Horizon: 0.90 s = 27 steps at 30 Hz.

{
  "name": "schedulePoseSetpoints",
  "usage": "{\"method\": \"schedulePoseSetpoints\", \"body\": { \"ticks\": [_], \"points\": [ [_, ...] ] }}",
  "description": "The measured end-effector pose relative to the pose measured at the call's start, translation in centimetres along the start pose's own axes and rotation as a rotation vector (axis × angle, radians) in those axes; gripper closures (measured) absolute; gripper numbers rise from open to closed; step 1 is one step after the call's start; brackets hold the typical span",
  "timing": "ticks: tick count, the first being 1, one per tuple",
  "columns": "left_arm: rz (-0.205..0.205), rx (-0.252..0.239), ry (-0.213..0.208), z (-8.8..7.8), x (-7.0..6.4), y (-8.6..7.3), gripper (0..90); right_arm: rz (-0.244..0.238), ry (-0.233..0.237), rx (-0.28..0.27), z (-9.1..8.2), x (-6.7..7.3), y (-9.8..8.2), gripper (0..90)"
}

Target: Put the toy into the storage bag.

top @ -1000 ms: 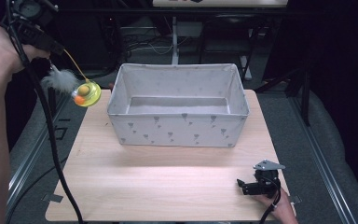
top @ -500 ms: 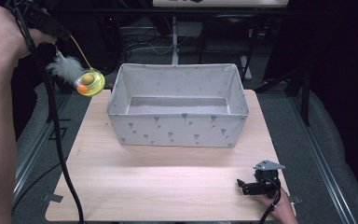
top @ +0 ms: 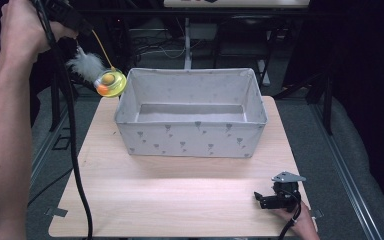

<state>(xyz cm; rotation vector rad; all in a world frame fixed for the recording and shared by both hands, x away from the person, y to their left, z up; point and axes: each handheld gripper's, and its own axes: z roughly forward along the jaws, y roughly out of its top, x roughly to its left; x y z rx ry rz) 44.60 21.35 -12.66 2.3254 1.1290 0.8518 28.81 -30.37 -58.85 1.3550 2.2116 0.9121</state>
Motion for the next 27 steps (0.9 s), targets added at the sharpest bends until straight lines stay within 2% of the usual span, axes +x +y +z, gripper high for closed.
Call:
{"method": "schedulePoseSetpoints", "body": {
  "ticks": [14,17,20,27],
  "points": [
    [0.034,-0.018,-0.062,1.6,-1.9,1.9,88.1,0.001,-0.003,0.000,0.0,0.0,0.0,0.0],
    [0.058,-0.001,-0.068,2.1,-2.5,2.3,88.1,0.001,-0.003,0.000,0.0,0.0,0.0,0.0],
    [0.063,0.000,-0.077,2.6,-3.0,2.5,88.1,0.001,-0.003,0.000,0.0,0.0,0.0,0.0],
    [0.097,0.044,-0.100,4.4,-4.2,2.3,88.1,0.001,-0.003,0.000,0.0,0.0,0.0,0.0]
  ]
}}
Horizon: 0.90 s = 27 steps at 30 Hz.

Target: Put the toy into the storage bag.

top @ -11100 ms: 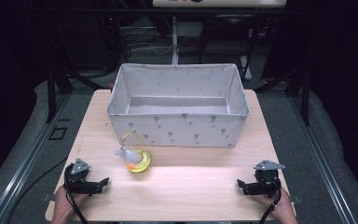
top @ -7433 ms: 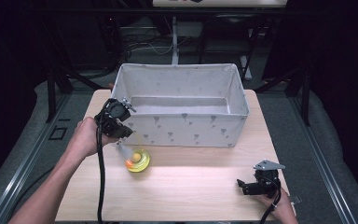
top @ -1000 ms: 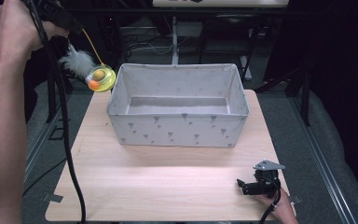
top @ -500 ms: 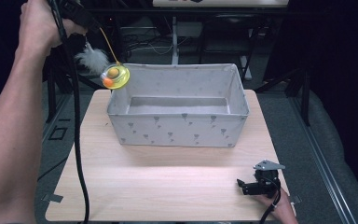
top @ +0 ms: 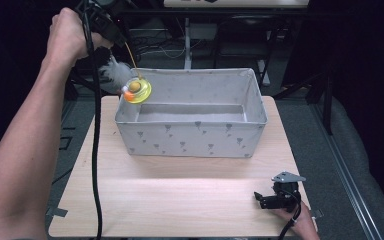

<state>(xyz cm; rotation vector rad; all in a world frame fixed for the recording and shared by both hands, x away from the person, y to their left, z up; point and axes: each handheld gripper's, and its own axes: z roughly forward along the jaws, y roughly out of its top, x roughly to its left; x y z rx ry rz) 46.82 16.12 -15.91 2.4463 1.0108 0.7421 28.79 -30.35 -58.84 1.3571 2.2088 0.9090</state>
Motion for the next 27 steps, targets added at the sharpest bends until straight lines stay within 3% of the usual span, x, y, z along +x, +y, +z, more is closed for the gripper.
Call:
{"method": "schedulePoseSetpoints", "body": {
  "ticks": [9,27],
  "points": [
    [0.028,0.058,-0.029,2.3,-0.8,-0.5,88.1,0.001,0.000,0.001,0.0,0.0,0.0,0.0],
    [0.012,0.130,-0.082,6.3,-1.3,-3.0,88.1,0.000,0.000,0.003,0.0,0.0,0.0,0.0]
  ]
}}
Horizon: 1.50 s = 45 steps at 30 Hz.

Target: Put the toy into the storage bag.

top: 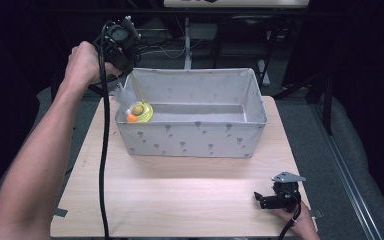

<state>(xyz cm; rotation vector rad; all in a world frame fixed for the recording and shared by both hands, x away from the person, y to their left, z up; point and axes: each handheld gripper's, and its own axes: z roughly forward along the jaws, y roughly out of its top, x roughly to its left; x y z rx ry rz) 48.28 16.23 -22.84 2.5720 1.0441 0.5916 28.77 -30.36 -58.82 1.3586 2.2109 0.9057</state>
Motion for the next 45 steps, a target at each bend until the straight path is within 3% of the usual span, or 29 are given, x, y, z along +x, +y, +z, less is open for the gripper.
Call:
{"method": "schedulePoseSetpoints", "body": {
  "ticks": [24,45],
  "points": [
    [0.003,0.198,-0.042,6.8,-1.0,-1.9,88.0,-0.001,-0.003,0.002,0.0,0.0,0.0,0.0],
    [-0.033,0.275,-0.094,10.8,-1.5,-3.2,87.8,0.000,-0.001,0.000,0.0,0.0,0.0,0.0]
  ]
}}
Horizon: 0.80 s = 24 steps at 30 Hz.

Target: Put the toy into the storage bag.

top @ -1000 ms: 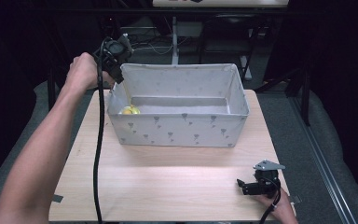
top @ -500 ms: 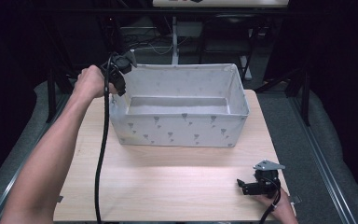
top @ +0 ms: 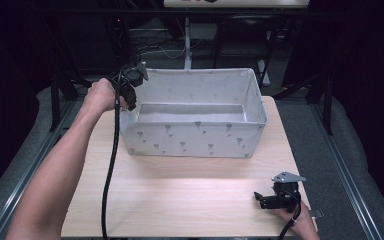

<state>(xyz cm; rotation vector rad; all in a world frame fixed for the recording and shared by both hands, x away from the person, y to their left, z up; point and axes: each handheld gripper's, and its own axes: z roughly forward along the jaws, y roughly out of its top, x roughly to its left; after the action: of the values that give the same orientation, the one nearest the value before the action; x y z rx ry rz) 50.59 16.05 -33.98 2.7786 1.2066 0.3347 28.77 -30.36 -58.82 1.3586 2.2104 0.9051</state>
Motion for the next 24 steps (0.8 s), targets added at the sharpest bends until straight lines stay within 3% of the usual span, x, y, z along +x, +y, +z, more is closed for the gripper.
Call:
{"method": "schedulePoseSetpoints", "body": {
  "ticks": [5,13,24],
  "points": [
    [-0.009,-0.017,0.005,-0.2,0.0,0.0,84.5,0.000,0.000,0.000,0.0,0.0,0.0,0.0],
    [-0.047,-0.083,0.012,-2.1,0.0,-0.4,46.0,0.001,0.000,-0.001,0.0,0.0,0.0,0.0],
    [-0.084,-0.161,0.004,-3.8,0.0,-2.4,20.2,0.000,0.000,-0.001,0.0,0.0,0.0,0.0]
  ]
}}
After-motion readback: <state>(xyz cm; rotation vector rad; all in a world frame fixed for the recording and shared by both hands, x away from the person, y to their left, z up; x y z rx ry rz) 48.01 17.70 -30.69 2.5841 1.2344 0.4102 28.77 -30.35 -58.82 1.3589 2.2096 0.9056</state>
